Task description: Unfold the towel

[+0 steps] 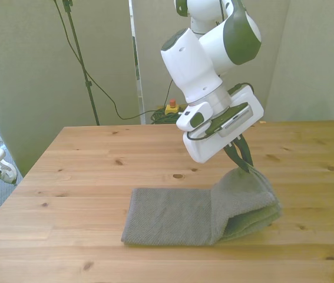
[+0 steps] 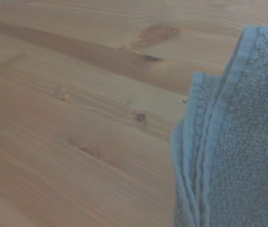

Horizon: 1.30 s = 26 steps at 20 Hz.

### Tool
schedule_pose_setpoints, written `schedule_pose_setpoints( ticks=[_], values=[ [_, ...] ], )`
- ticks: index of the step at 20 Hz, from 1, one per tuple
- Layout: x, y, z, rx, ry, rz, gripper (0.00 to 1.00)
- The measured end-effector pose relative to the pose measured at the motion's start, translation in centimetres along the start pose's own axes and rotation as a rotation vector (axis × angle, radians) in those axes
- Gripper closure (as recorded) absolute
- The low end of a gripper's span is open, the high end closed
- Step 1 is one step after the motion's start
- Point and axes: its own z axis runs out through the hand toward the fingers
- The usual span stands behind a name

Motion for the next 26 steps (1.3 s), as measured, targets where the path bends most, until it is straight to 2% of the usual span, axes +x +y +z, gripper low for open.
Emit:
schedule_pose_setpoints(
  ticks=[5,6,11,15,18,22,23,26],
  values=[
    [0.3,-1.1,0.4,0.011,-0.018,-0.015,1.00],
    [0.5,-1.2,0.7,0.013,-0.019,-0.016,0.00],
    [2.0,-3.9,3.6,0.029,-0.065,-0.019,0.00],
    [1.5,-6.7,5.9,0.040,-0.107,-0.056,0.00],
    [0.7,-8.1,6.8,0.040,-0.123,-0.079,0.00],
    [0.5,-8.2,7.0,0.037,-0.138,-0.080,0.00],
    [0.5,-8.0,6.8,0.024,-0.138,-0.068,0.00],
    [1.0,-7.0,6.0,-0.093,-0.101,0.016,0.00]
  ],
)
